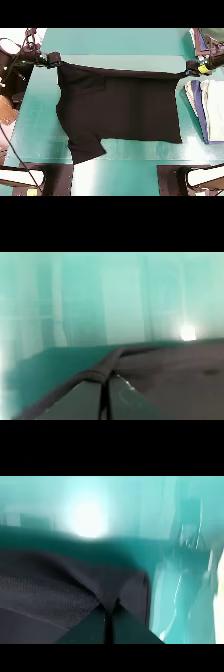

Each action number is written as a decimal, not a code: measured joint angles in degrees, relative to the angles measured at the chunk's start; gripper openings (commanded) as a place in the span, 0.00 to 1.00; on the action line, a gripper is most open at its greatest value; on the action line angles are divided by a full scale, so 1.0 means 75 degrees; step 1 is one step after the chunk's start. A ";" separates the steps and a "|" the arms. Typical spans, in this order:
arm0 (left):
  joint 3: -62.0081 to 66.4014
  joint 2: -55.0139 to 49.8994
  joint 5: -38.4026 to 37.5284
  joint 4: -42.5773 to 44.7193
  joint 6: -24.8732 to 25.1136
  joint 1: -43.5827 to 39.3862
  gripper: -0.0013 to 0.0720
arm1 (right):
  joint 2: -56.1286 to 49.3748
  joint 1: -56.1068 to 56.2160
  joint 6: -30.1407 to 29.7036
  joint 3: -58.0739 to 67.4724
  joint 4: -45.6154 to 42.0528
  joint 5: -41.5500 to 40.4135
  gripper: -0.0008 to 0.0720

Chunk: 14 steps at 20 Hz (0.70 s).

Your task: Fold the shirts.

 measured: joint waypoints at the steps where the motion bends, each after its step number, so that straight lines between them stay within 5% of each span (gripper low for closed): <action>1: 0.0154 -0.0114 0.0122 0.0000 0.0006 -0.0003 0.05 | -0.0131 -0.0003 0.0000 0.0265 0.0003 -0.0082 0.04; 7: 0.0527 -0.0411 -0.1134 0.0405 -0.0023 -0.0017 0.05 | -0.0388 -0.0003 -0.0192 0.0889 -0.0085 0.0318 0.04; 14: -0.0758 -0.0452 -0.1731 0.0688 -0.0035 -0.0044 0.05 | 0.0221 0.0181 -0.0262 -0.1221 -0.0245 -0.0041 0.08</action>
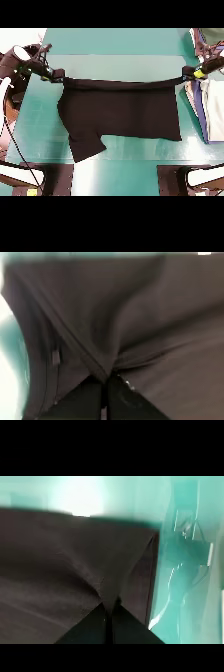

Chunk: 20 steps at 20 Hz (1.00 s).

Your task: Fold the shirts.

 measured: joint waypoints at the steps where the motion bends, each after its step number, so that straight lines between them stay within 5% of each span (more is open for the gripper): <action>1: -0.0219 0.0000 0.0047 0.0009 -0.0020 0.0000 0.17 | 0.0082 0.0038 0.0000 -0.0318 0.0003 -0.0131 0.32; 2: -0.0370 0.0000 0.0079 0.0026 -0.0085 0.0003 0.60 | 0.0149 0.0055 -0.0003 -0.0554 0.0012 -0.0210 0.49; 3: -0.0484 0.0006 0.0090 0.0038 -0.0175 0.0003 0.71 | 0.0213 0.0067 -0.0017 -0.0740 0.0023 -0.0280 0.49; 11: -0.1349 0.1524 -0.0638 0.0918 -0.0565 0.0006 0.69 | 0.1545 -0.0189 -0.0012 -0.1976 0.0044 0.0058 0.49; 20: -0.5939 0.4826 -0.1177 0.0580 -0.0857 -0.0003 0.69 | 0.3911 -0.0388 -0.0012 -0.4042 0.0050 -0.0423 0.49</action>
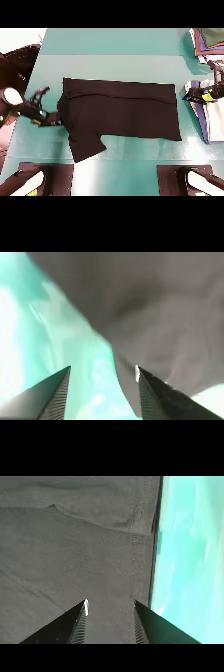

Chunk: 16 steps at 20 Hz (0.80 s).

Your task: Fold the shirts.

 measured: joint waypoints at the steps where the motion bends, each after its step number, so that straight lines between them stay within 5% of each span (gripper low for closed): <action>1: -0.0361 0.0152 0.0017 -0.0143 -0.0023 0.0000 0.69 | 0.0157 0.0000 0.0000 -0.0082 0.0003 -0.0073 0.49; 8: -0.1626 0.0516 0.0699 -0.0982 0.0175 -0.0111 0.66 | 0.0565 -0.0009 0.0000 -0.0277 0.0003 -0.0265 0.49; 10: -0.1749 0.0530 0.0886 -0.1087 0.0239 -0.0376 0.34 | 0.0592 -0.0009 0.0000 -0.0283 0.0003 -0.0274 0.49; 14: -0.1853 0.0545 0.1201 -0.1096 0.0283 -0.0860 0.31 | 0.0609 -0.0012 0.0000 -0.0291 0.0006 -0.0248 0.49; 15: -0.1862 0.0548 0.1227 -0.1052 0.0268 -0.0912 0.05 | 0.0612 -0.0023 0.0000 -0.0291 0.0003 -0.0187 0.49; 16: -0.1862 0.0548 0.1230 -0.0962 0.0262 -0.0953 0.06 | 0.0612 -0.0061 0.0000 -0.0291 0.0006 -0.0143 0.49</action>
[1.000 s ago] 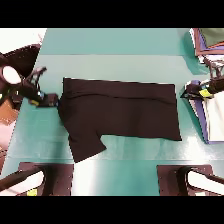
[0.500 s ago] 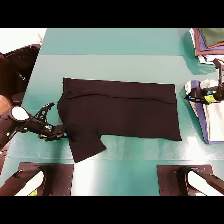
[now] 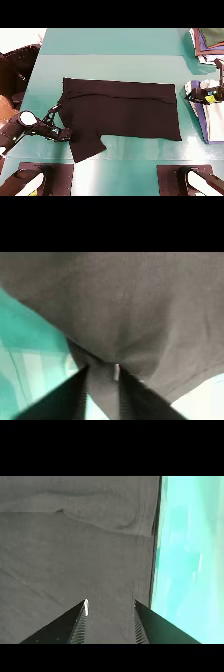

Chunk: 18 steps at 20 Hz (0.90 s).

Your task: Fold the shirts.

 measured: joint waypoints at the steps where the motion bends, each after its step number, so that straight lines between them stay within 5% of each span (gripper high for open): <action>1: 0.0000 0.0003 -0.0012 0.0087 -0.0017 -0.0026 0.06 | 0.0003 -0.0055 0.0000 0.0000 -0.0006 0.0061 0.49; 4: 0.0015 0.0006 -0.0070 0.0297 -0.0134 -0.0073 0.07 | 0.0006 -0.0312 0.0003 0.0000 -0.0009 0.0262 0.49; 5: 0.0064 0.0006 -0.0119 0.0344 -0.0152 -0.0085 0.23 | 0.0006 -0.0408 0.0000 0.0000 -0.0009 0.0318 0.49; 6: 0.0163 0.0006 -0.0207 0.0376 -0.0172 -0.0085 0.55 | 0.0006 -0.0501 0.0000 0.0000 -0.0009 0.0364 0.49; 7: 0.0291 0.0006 -0.0291 0.0434 -0.0181 -0.0085 0.71 | 0.0006 -0.0574 0.0003 0.0000 -0.0009 0.0396 0.49; 18: 0.0201 -0.0023 -0.0052 0.0638 -0.0344 -0.0085 0.70 | 0.0006 -0.0778 0.0000 0.0000 -0.0006 0.0475 0.49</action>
